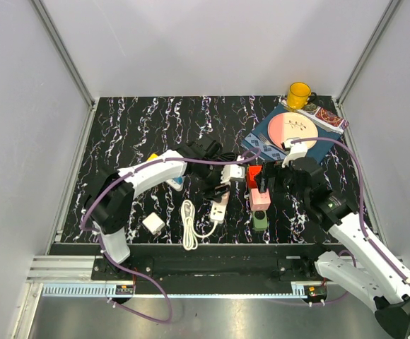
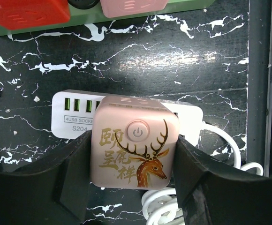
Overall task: Insert the plug
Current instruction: Insert the plug into the socket.
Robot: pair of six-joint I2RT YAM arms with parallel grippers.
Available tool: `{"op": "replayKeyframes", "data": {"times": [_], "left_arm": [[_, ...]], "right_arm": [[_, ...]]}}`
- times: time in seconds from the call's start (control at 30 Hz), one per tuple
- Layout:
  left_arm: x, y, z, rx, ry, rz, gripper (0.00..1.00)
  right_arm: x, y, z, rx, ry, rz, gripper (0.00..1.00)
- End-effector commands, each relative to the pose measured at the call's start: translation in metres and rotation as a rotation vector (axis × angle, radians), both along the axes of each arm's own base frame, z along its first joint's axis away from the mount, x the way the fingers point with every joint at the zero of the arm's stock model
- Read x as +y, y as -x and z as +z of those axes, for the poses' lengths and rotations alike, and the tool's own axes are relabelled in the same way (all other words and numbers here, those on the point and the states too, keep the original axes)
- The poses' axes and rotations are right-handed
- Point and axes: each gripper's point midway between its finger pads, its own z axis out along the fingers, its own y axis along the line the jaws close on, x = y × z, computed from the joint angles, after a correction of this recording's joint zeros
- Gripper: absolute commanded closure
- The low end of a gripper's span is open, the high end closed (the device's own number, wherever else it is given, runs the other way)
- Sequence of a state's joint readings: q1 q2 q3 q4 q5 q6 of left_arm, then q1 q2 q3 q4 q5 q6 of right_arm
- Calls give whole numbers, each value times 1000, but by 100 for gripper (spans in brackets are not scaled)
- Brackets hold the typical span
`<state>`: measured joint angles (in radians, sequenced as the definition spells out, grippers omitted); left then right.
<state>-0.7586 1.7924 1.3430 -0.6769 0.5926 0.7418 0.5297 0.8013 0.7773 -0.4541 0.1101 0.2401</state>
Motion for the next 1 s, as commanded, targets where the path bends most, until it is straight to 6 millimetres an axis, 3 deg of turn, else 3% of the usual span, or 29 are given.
{"op": "replayKeyframes", "data": {"times": [0.0,0.23,0.77,0.97], "left_arm": [[-9,-14,8,-71,20,-22,100],[-2,-8,-2,-36,-20,-27,100],[19,17,-67,56,-147,35,100],[9,30,-71,98,-81,60,100]], "right_arm": [[2,0,7,-29,-15,21,0],[4,-1,7,-28,-15,26,0],[12,-3,9,-31,-24,66,0],[16,-4,8,-28,-27,81,0]]}}
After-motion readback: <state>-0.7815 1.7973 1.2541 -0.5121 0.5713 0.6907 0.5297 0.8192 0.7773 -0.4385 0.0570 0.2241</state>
